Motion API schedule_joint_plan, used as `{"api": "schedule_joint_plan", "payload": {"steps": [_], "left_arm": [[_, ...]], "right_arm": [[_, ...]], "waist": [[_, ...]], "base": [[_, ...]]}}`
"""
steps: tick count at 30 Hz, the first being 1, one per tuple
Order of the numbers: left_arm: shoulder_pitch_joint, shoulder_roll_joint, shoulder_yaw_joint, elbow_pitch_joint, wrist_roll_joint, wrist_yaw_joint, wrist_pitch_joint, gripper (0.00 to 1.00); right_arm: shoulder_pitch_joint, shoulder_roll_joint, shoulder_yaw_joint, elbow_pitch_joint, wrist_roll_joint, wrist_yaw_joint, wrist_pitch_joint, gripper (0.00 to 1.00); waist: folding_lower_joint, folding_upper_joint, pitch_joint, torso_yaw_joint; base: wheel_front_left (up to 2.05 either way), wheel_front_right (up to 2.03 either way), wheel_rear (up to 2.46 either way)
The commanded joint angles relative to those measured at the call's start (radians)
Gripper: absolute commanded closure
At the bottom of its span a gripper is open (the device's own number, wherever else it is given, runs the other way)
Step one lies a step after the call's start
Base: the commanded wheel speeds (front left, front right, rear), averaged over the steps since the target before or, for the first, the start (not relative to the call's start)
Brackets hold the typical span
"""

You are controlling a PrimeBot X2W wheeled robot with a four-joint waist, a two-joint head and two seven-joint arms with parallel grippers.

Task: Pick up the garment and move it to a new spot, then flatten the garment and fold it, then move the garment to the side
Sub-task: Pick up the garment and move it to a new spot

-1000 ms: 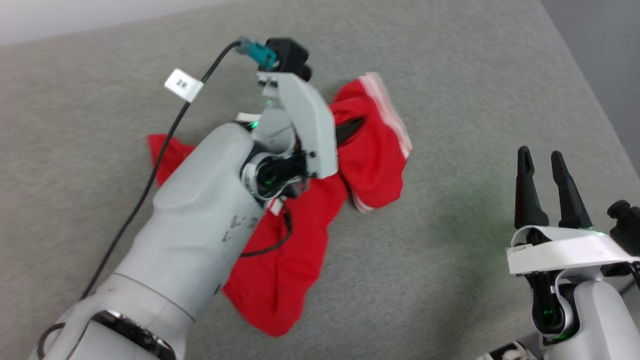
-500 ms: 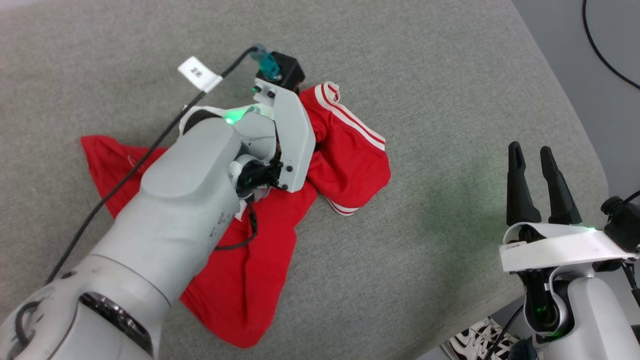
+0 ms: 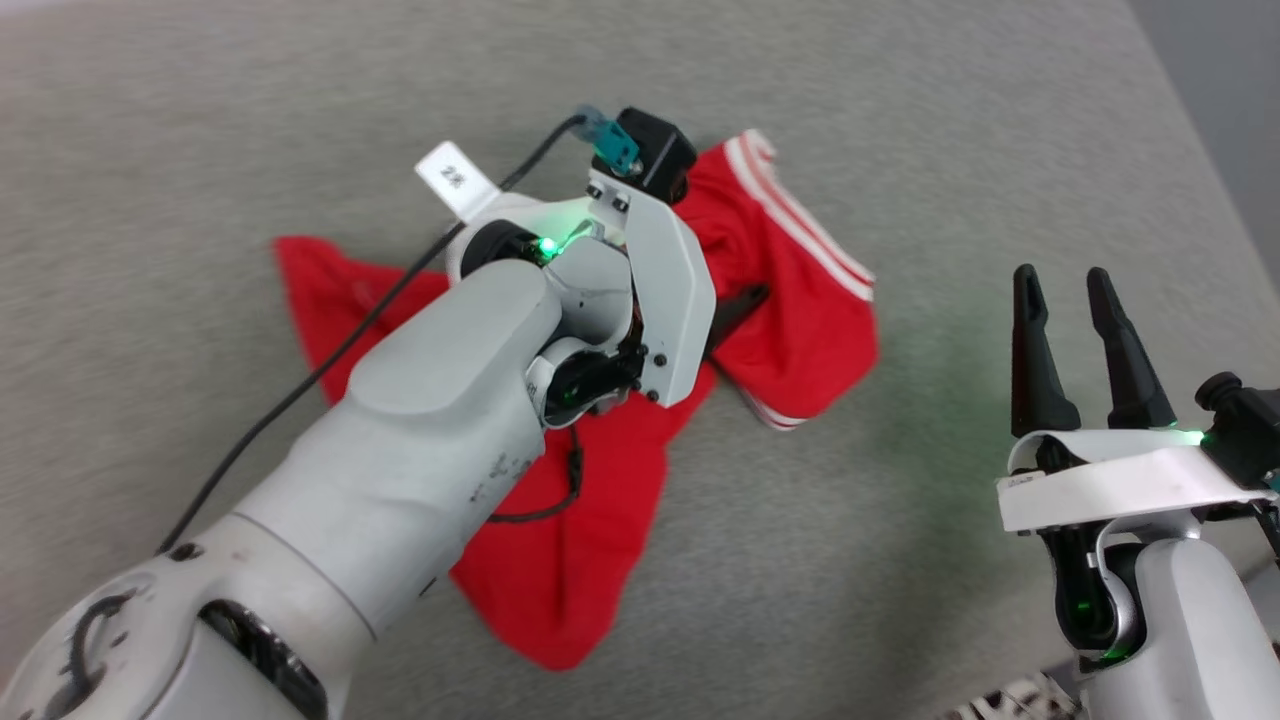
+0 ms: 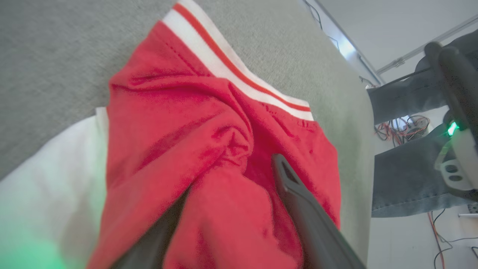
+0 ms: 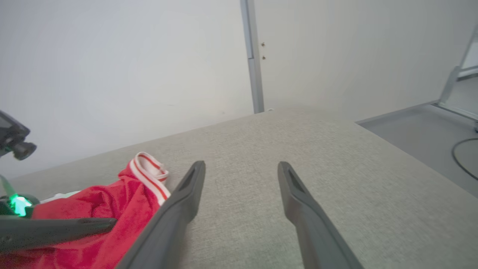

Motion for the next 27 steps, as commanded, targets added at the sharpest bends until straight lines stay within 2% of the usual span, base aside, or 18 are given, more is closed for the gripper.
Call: {"api": "schedule_joint_plan", "payload": {"steps": [1,7,12,16,23,27], "left_arm": [[0.011,0.006,0.005,-0.022,-0.019,0.003,-0.026,0.00],[0.075,0.036,0.030,-0.143,-0.120,0.002,-0.163,0.00],[0.173,0.094,0.035,-0.194,-0.171,0.002,-0.265,0.00],[0.267,0.148,0.017,-0.186,-0.161,0.002,-0.368,0.00],[0.420,0.171,-0.022,-0.156,-0.170,0.002,-0.517,0.00],[0.495,0.198,-0.018,-0.151,-0.189,0.002,-0.590,0.00]], "right_arm": [[0.007,0.000,-0.010,0.002,-0.019,-0.001,-0.002,0.00],[0.033,0.000,-0.034,0.014,-0.105,-0.001,-0.001,0.00],[0.054,0.000,-0.048,0.038,-0.182,-0.001,-0.001,0.00],[0.082,-0.004,-0.080,0.060,-0.245,-0.001,-0.001,0.00],[0.183,-0.064,-0.140,0.085,-0.276,-0.001,-0.001,0.00],[0.230,-0.084,-0.165,0.082,-0.259,-0.001,-0.001,0.00]], "waist": [[0.0000,0.0000,-0.065,0.097],[0.0000,0.0000,-0.136,0.222],[0.0000,0.0000,-0.181,0.307],[0.0000,0.0000,-0.216,0.371],[0.0000,0.0000,-0.282,0.500],[0.0000,0.0000,-0.307,0.543]], "base": [[0.00,0.00,0.00],[0.00,0.00,0.00],[0.00,0.00,0.00],[0.00,0.00,0.00],[0.00,0.00,0.00],[0.00,0.00,0.00]]}}
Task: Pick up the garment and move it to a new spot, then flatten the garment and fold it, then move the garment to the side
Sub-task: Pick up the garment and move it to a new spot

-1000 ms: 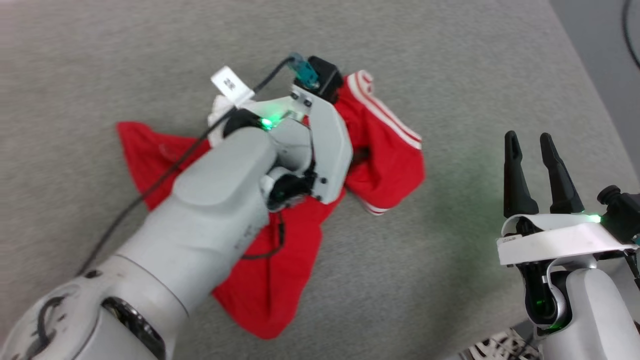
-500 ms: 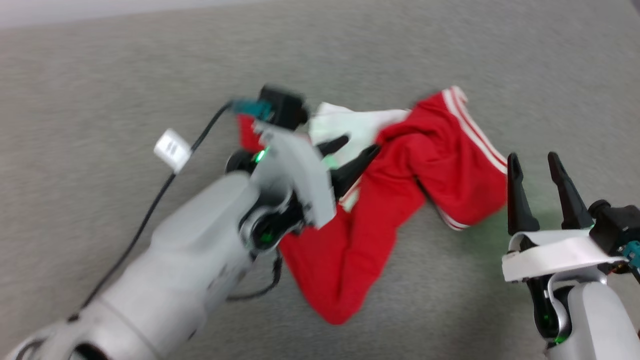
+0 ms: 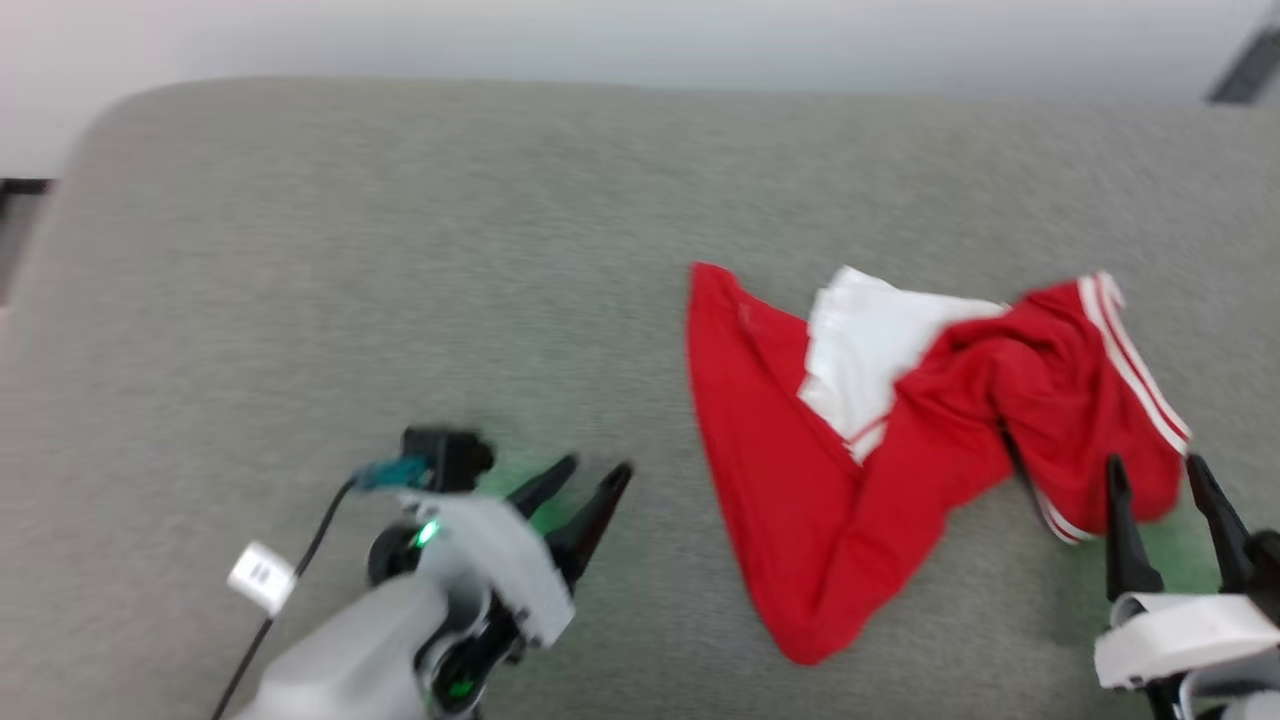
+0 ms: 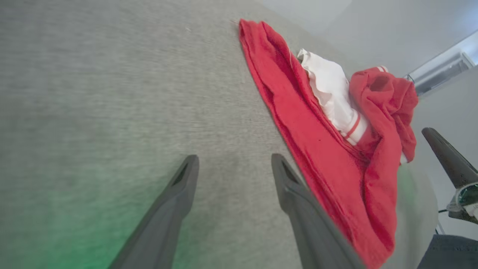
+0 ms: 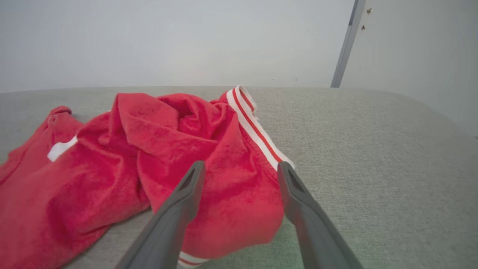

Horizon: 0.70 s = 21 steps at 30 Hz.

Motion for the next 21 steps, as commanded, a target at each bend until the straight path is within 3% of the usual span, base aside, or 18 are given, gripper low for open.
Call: {"api": "schedule_joint_plan", "payload": {"steps": [1,4,8,9,10,11,16,21], "left_arm": [[0.037,0.013,0.006,0.002,-0.003,0.002,-0.020,0.00],[0.087,0.053,0.023,0.031,0.039,0.002,-0.048,0.00],[0.124,0.063,0.104,0.050,0.126,0.009,-0.056,0.00],[0.149,0.069,0.147,0.047,0.169,0.017,-0.056,0.00],[0.218,0.068,0.248,0.025,0.249,0.028,-0.054,0.00],[0.218,0.068,0.248,0.025,0.249,0.028,-0.054,0.00],[0.382,0.057,0.516,-0.105,0.518,0.077,-0.055,0.00],[0.545,0.005,0.742,-0.257,0.742,0.068,-0.055,0.00]], "right_arm": [[0.026,-0.009,-0.011,-0.003,0.006,-0.001,-0.001,0.00],[0.048,-0.019,-0.021,-0.005,0.025,-0.001,-0.001,0.00],[0.068,-0.031,-0.043,-0.010,0.036,-0.001,-0.001,0.00],[0.071,-0.034,-0.047,-0.013,0.039,-0.001,-0.001,0.00],[0.083,-0.037,-0.055,-0.016,0.044,-0.001,-0.001,0.00],[0.083,-0.037,-0.055,-0.016,0.044,-0.001,-0.001,0.00],[0.103,-0.047,-0.063,-0.022,0.046,-0.001,-0.001,0.00],[0.100,-0.047,-0.055,-0.032,0.047,-0.001,-0.001,0.00]], "waist": [[0.0000,0.0000,-0.086,0.099],[0.0000,0.0000,-0.098,0.112],[0.0000,0.0000,-0.106,0.122],[0.0000,0.0000,-0.108,0.122],[0.0000,0.0000,-0.116,0.121],[0.0000,0.0000,-0.116,0.121],[0.0000,0.0000,-0.140,0.106],[0.0000,0.0000,-0.161,0.078]], "base": [[0.00,0.00,0.00],[0.00,0.00,0.00],[0.00,0.00,0.00],[0.00,0.00,0.00],[0.00,0.00,0.00],[0.00,0.00,0.00],[0.00,0.00,0.00],[0.00,0.00,0.00]]}}
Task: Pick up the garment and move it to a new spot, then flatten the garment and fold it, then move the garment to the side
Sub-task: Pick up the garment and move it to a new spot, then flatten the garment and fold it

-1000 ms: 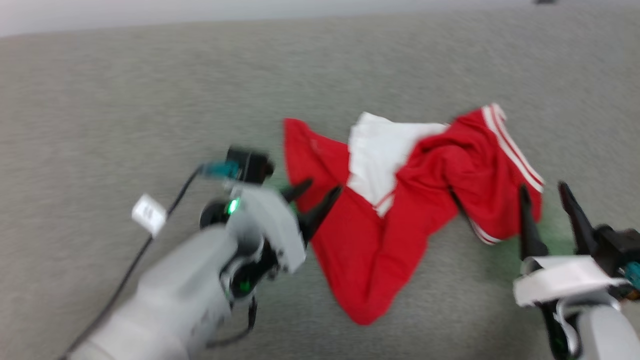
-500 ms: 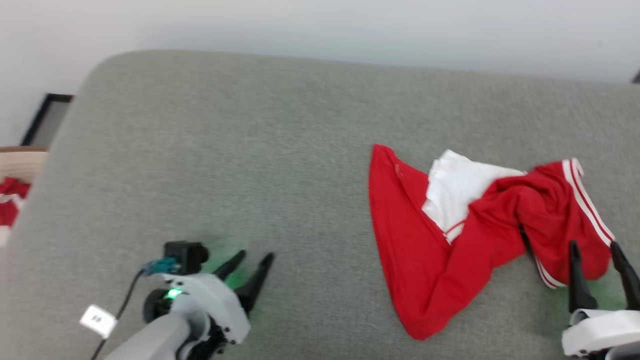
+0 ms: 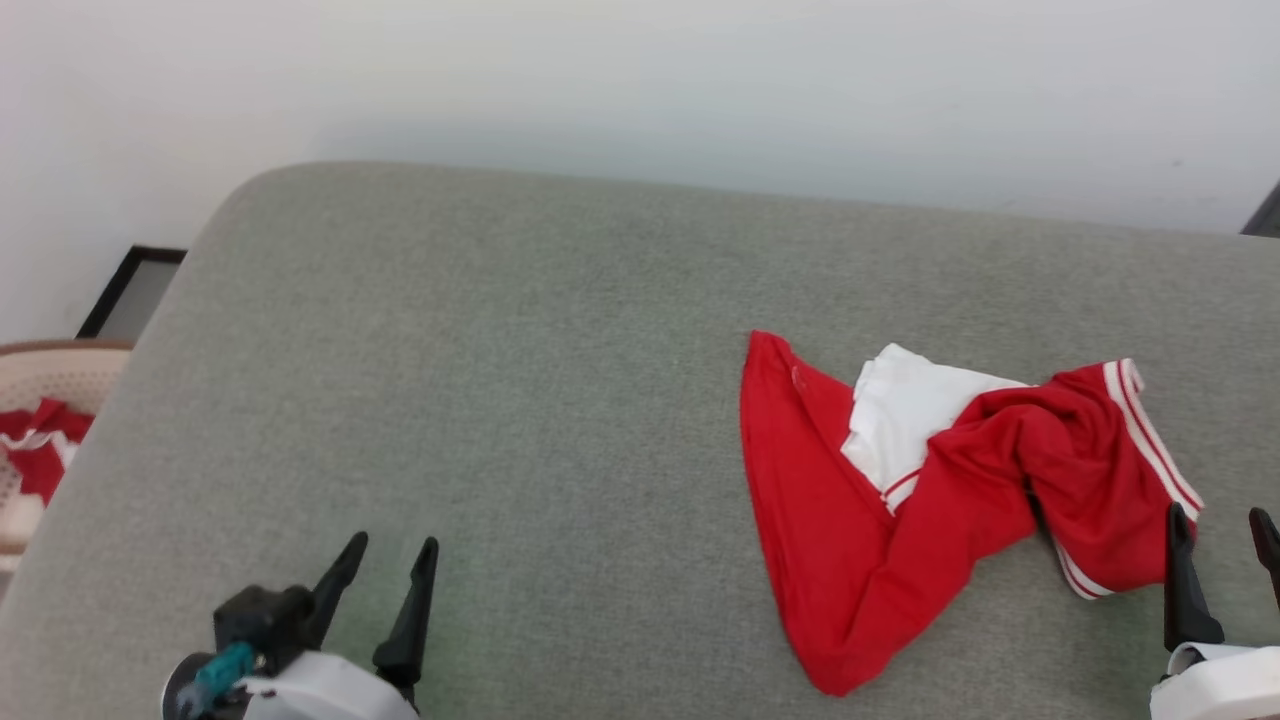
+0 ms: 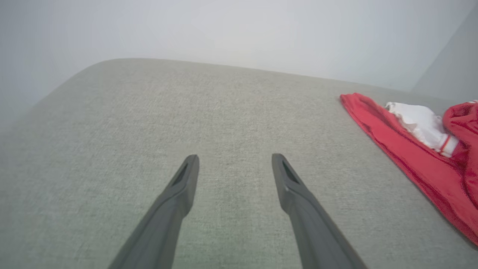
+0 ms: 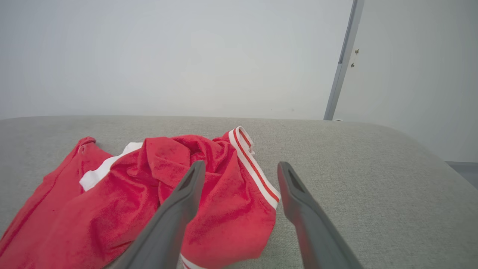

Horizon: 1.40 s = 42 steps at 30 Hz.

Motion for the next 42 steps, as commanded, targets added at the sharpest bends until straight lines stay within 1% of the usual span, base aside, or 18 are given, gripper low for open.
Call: {"api": "schedule_joint_plan", "payload": {"steps": [1,5,8,11,16,20,28,34,37,42], "left_arm": [[0.017,-0.010,0.022,-0.018,0.026,-0.008,0.000,0.00],[0.088,-0.067,0.149,-0.118,0.156,-0.031,0.000,0.00],[0.120,-0.105,0.213,-0.175,0.223,-0.049,0.000,0.00],[0.137,-0.129,0.253,-0.211,0.263,-0.061,0.000,0.00],[0.162,-0.152,0.286,-0.230,0.290,-0.067,0.000,0.00],[0.169,-0.155,0.273,-0.222,0.281,-0.069,0.000,0.00],[0.163,-0.158,0.263,-0.226,0.271,-0.069,0.000,0.00],[0.124,-0.156,0.239,-0.237,0.272,-0.069,0.000,0.00],[0.059,-0.142,0.190,-0.245,0.266,-0.069,0.000,0.00],[-0.146,-0.094,0.025,-0.228,0.222,-0.069,0.000,0.00]], "right_arm": [[-0.004,0.001,0.003,-0.005,0.009,-0.001,-0.001,0.00],[-0.013,0.011,0.010,-0.026,0.016,-0.001,-0.001,0.00],[-0.011,0.021,0.009,-0.052,0.020,-0.001,-0.001,0.00],[-0.007,0.034,0.015,-0.087,0.023,-0.001,-0.001,0.00],[0.013,0.048,0.020,-0.130,0.027,-0.001,-0.001,0.00],[0.024,0.051,0.021,-0.131,0.028,-0.001,-0.001,0.00],[0.000,0.060,0.019,-0.136,0.022,-0.001,-0.001,0.00],[-0.014,0.065,0.030,-0.135,0.019,-0.001,-0.001,0.00],[-0.022,0.065,0.033,-0.137,0.026,-0.001,-0.001,0.00],[-0.043,0.073,0.038,-0.142,0.036,-0.001,-0.001,0.00]], "waist": [[0.0000,0.0000,-0.013,-0.015],[0.0000,0.0000,-0.029,-0.029],[0.0000,0.0000,-0.041,-0.034],[0.0000,0.0000,-0.051,-0.040],[0.0000,0.0000,-0.059,-0.048],[0.0000,0.0000,-0.055,-0.051],[0.0000,0.0000,-0.044,-0.053],[0.0000,0.0000,-0.028,-0.058],[0.0000,0.0000,-0.015,-0.067],[0.0000,0.0000,0.017,-0.097]], "base": [[0.00,0.00,0.00],[0.00,0.00,0.00],[0.00,0.00,0.00],[0.00,0.00,0.00],[0.00,0.00,0.00],[0.00,0.00,0.00],[0.00,0.00,0.00],[0.00,0.00,0.00],[0.00,0.00,0.00],[0.00,0.00,0.00]]}}
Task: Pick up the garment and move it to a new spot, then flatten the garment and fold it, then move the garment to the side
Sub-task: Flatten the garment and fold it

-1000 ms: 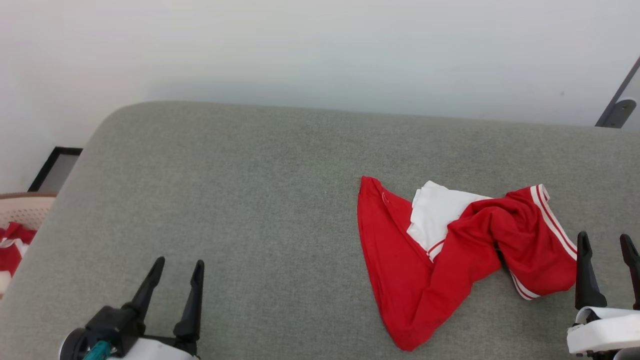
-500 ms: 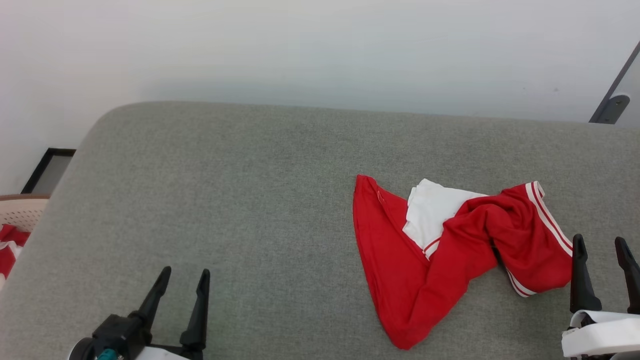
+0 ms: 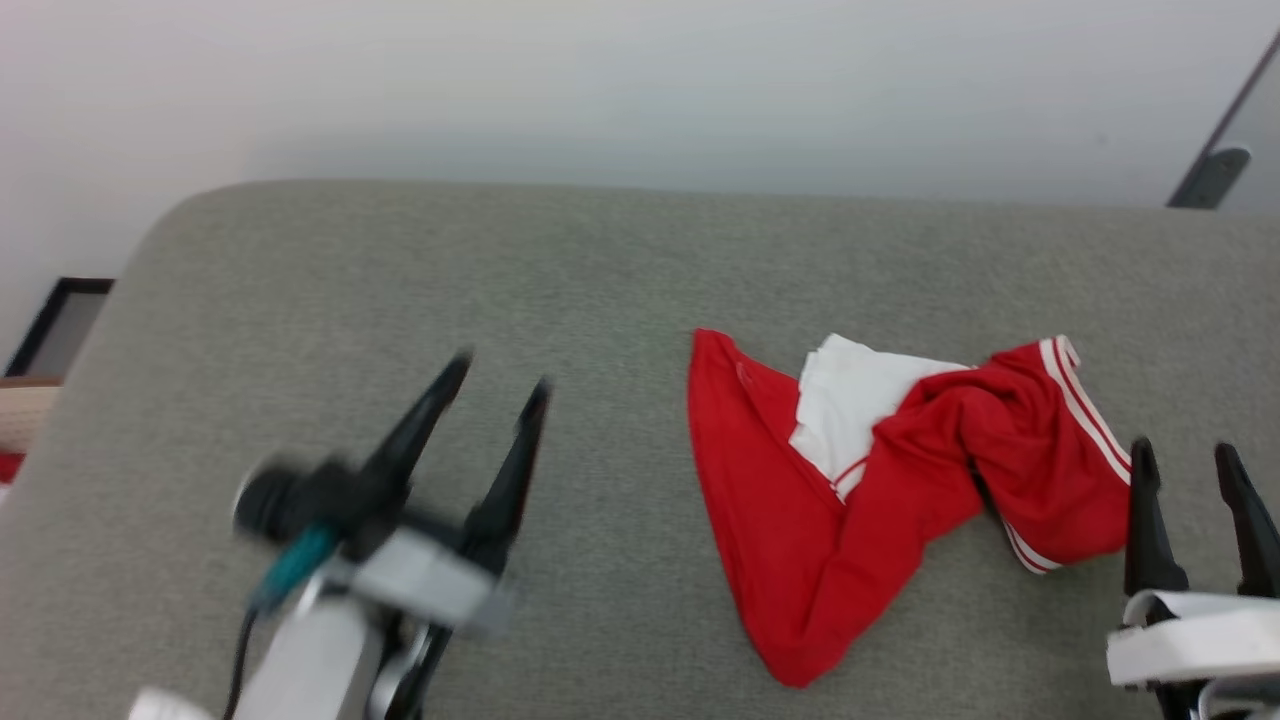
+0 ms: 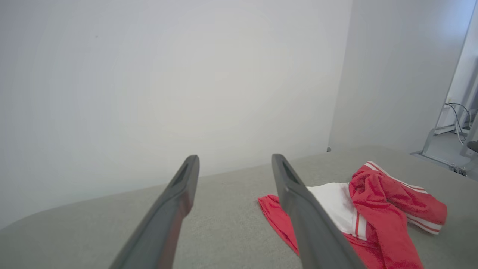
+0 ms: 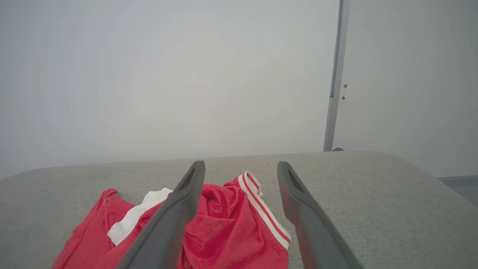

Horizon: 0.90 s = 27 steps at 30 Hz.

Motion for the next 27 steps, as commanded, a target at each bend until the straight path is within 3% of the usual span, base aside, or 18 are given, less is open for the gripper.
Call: {"api": "schedule_joint_plan", "payload": {"steps": [1,5,7,13,23,27], "left_arm": [[-0.065,0.018,-0.041,0.012,-0.019,-0.003,0.000,0.00],[-0.281,0.065,-0.252,0.103,-0.123,-0.003,0.039,0.00],[-0.398,0.091,-0.350,0.147,-0.180,-0.003,0.116,0.00],[-0.663,0.091,-0.555,0.262,-0.493,-0.001,0.449,0.00],[-0.928,0.125,-0.751,0.482,-0.782,-0.001,0.876,0.00],[-0.964,0.147,-0.793,0.522,-0.812,-0.001,0.945,0.00]], "right_arm": [[-0.028,0.006,0.008,-0.006,0.006,-0.001,-0.001,0.00],[-0.062,0.017,0.018,-0.006,0.006,-0.001,-0.001,0.00],[-0.078,0.027,0.020,-0.005,0.006,-0.001,-0.001,0.00],[-0.118,0.050,0.039,0.008,0.019,-0.001,-0.001,0.00],[-0.194,0.058,0.095,0.033,0.119,-0.001,-0.001,0.00],[-0.196,0.059,0.109,0.038,0.140,-0.001,-0.001,0.00]], "waist": [[0.0000,-0.0001,0.030,-0.032],[0.0000,-0.0001,0.087,-0.095],[0.0000,-0.0001,0.118,-0.127],[0.0000,-0.0001,0.207,-0.232],[0.0000,-0.0001,0.329,-0.414],[0.0000,-0.0001,0.345,-0.453]], "base": [[0.00,0.00,0.00],[0.00,0.00,0.00],[0.00,0.00,0.00],[0.00,0.00,0.00],[0.00,0.00,0.00],[0.00,0.00,0.00]]}}
